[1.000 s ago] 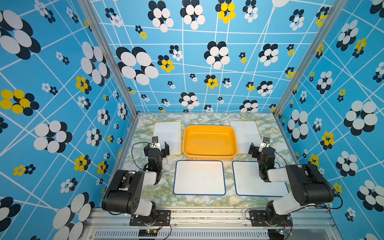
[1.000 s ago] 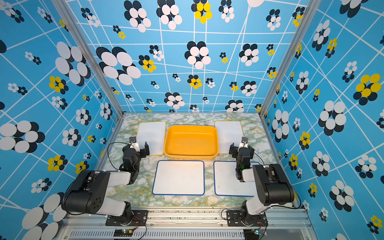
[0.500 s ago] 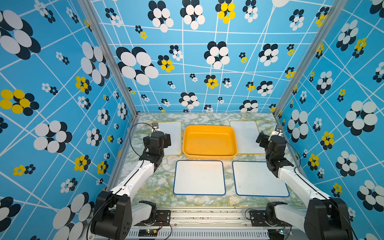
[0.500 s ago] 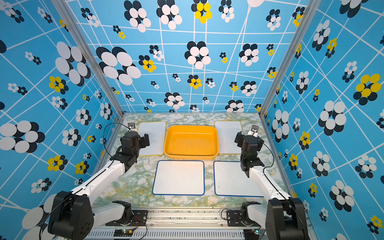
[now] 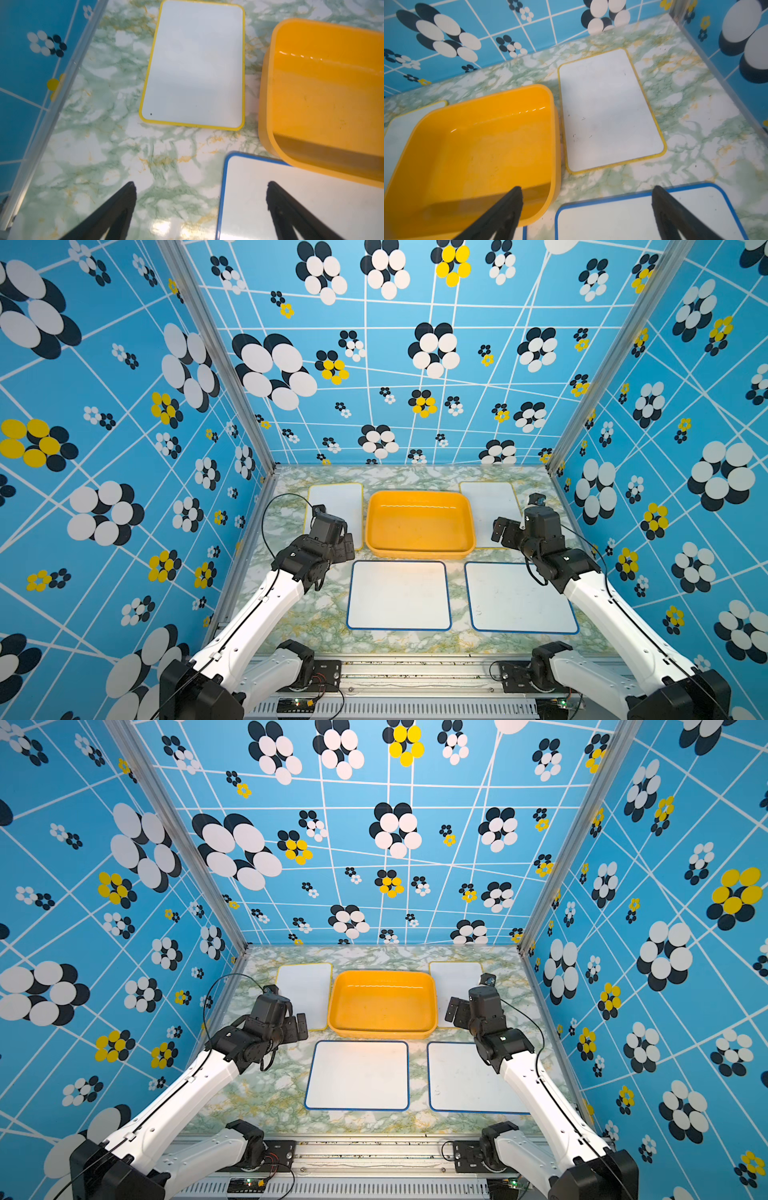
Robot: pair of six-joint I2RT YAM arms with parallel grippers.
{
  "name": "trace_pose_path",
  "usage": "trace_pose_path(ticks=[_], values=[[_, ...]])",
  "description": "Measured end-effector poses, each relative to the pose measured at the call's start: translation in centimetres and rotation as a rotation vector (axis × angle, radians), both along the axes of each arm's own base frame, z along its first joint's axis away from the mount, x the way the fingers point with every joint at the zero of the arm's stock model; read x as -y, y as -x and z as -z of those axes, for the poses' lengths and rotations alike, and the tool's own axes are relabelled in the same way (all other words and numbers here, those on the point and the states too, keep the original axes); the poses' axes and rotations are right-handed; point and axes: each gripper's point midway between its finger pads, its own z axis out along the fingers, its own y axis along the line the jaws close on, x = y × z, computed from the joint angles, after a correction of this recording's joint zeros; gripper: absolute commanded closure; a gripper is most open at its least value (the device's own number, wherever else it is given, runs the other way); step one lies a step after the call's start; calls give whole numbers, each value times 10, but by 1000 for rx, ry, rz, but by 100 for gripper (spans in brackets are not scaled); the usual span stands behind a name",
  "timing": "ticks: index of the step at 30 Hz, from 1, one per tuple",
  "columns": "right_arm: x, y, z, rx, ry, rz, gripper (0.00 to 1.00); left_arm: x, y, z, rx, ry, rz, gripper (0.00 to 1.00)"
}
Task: Put the whiteboard into the storage box
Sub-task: Pick up the whiteboard at the center of the board.
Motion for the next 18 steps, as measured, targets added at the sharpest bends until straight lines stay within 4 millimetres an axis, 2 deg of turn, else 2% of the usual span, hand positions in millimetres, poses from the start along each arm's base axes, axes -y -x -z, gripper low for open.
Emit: trace_pose_path(ticks=[4,9,14,18], values=[[-22,27,18,-118,-57,-52,1,5,35,16,-133,57,-12,1],[-52,62,30,-216,-110,-147,3,11,76,35,-264,109,-3,1],[-78,94,57,-315,-150,-227,4,25,95,51,-352,146,17,0],[-90,116,87,-419,-179,-251,4,26,108,78,-445,152,-17,1]])
